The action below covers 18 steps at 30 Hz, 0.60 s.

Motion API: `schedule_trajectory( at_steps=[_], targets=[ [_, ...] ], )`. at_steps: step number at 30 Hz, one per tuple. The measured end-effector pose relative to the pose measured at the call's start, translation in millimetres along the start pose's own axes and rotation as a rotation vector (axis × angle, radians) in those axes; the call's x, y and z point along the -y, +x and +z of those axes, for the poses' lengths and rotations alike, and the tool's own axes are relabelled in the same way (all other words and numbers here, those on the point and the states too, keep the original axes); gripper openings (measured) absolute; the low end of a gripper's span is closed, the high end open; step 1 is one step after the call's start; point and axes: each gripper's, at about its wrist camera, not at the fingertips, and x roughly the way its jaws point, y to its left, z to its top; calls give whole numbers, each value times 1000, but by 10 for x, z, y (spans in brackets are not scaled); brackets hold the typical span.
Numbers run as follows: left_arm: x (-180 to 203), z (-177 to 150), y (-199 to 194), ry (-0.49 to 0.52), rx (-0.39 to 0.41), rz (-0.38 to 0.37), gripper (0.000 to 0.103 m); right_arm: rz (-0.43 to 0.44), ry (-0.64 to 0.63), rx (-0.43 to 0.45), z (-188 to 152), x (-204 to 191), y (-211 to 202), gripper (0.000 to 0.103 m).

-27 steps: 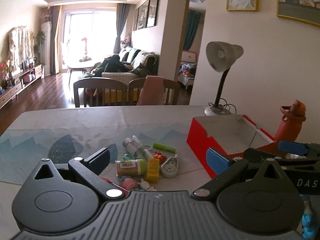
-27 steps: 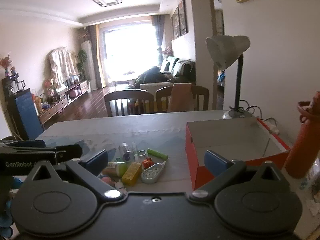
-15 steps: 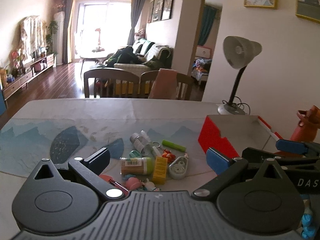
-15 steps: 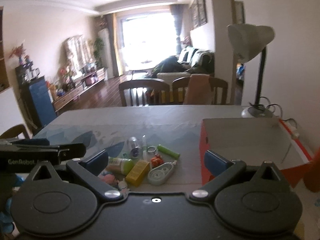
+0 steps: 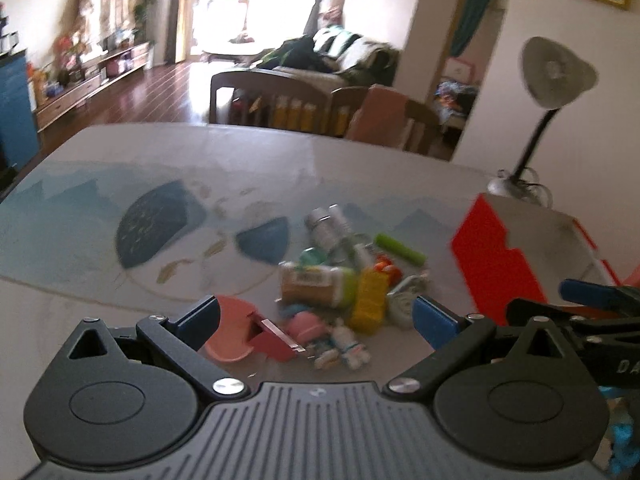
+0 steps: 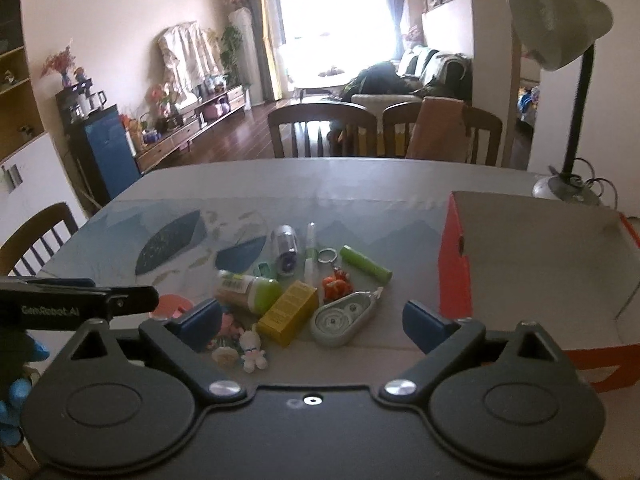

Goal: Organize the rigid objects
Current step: 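Close the left tool on the red binder clip while the right tool approaches the correction tape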

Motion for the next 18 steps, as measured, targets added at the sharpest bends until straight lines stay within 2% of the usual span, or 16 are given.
schedule_trajectory(
  at_steps=[6, 18],
  targets=[
    [-142, -113, 231, 1, -55, 71, 102, -8, -23, -41, -37, 47, 247, 94],
    [-149, -176, 659, 49, -105, 72, 102, -99, -51, -100, -89, 182, 892, 87]
  ],
)
